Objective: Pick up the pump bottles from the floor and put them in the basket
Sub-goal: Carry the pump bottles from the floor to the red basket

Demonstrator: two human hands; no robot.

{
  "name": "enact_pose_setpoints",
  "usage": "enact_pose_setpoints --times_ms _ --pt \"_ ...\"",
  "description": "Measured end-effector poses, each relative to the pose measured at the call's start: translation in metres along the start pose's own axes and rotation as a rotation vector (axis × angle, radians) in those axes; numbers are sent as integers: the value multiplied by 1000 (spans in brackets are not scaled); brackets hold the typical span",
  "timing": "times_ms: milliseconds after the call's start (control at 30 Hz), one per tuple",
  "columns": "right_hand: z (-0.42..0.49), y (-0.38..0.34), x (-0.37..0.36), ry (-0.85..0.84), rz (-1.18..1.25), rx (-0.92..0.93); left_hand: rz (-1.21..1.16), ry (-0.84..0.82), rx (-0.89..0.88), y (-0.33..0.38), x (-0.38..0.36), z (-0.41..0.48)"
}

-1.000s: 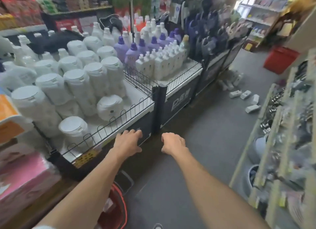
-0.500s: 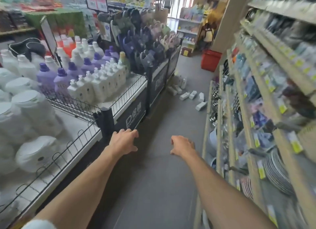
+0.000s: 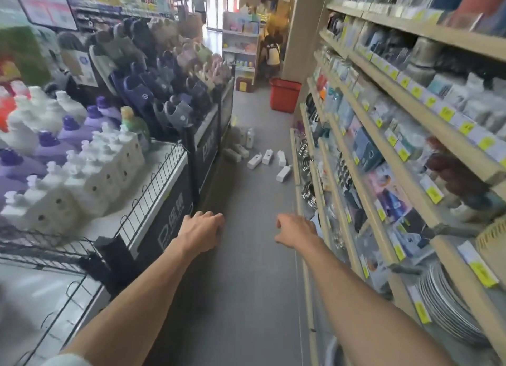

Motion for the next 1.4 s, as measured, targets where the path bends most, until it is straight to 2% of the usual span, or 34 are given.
enact_pose_setpoints --times_ms 333,867,1267,1400 --pt "150 22 48 47 36 -53 47 27 -75 -10 32 174" --pt "433 113 115 71 2 -46 50 -3 -71 12 74 479" --pt "652 114 155 32 -13 -13 14 -42 -68 -22 95 688" --pt "716 113 173 38 26 -59 -18 -37 -74 -41 108 760"
Point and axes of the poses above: each hand's wrist, its own z-axis towards the middle knuckle, its own x-axis out of the back of the hand, y = z × x, the point moved 6 cm from there along z, towards the middle knuckle, and after that the axes turned 8 degrees about x, right-handed, at the moved point
